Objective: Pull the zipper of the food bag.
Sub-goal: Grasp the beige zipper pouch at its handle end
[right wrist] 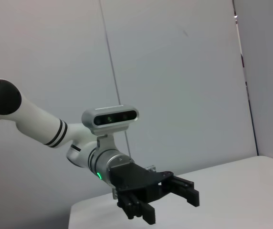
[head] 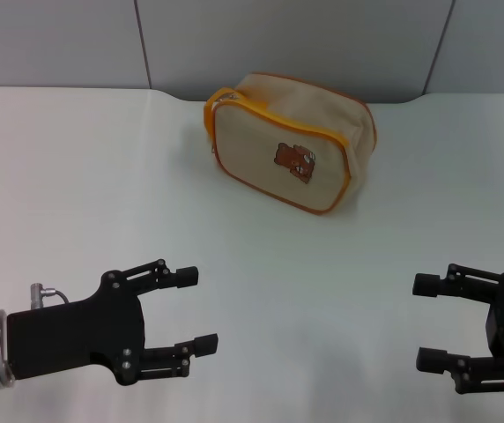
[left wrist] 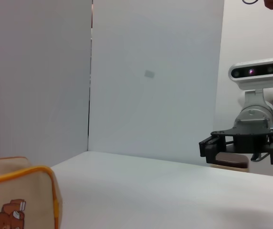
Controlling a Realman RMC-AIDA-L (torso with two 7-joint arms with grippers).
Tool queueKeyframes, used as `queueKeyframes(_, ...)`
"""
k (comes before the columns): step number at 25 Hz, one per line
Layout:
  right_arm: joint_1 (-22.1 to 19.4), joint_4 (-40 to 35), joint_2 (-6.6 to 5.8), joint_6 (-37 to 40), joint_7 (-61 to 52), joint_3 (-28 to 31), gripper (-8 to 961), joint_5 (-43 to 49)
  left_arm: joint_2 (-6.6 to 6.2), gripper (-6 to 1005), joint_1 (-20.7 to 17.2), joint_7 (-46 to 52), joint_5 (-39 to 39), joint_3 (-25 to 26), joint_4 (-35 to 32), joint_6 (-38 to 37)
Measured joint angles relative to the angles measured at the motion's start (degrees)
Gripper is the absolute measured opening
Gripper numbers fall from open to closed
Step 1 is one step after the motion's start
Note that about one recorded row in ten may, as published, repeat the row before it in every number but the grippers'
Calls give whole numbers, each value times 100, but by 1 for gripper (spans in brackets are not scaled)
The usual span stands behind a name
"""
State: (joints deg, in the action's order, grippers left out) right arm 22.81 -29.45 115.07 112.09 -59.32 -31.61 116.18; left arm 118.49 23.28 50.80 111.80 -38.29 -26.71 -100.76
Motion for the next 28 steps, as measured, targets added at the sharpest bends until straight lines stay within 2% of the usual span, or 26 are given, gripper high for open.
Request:
queueKeyframes(22, -77, 1, 24, -138, 21, 25, 834, -60, 11, 792, -11, -162, -1, 86, 28, 126)
queueKeyframes(25, -81, 0, 24, -139, 29, 29, 834, -61, 30, 787, 42, -356, -194, 259, 144, 427)
queueKeyframes(28, -83, 1, 25, -138, 35, 32, 834, -61, 43, 782, 214, -589, -715, 359, 449, 1129)
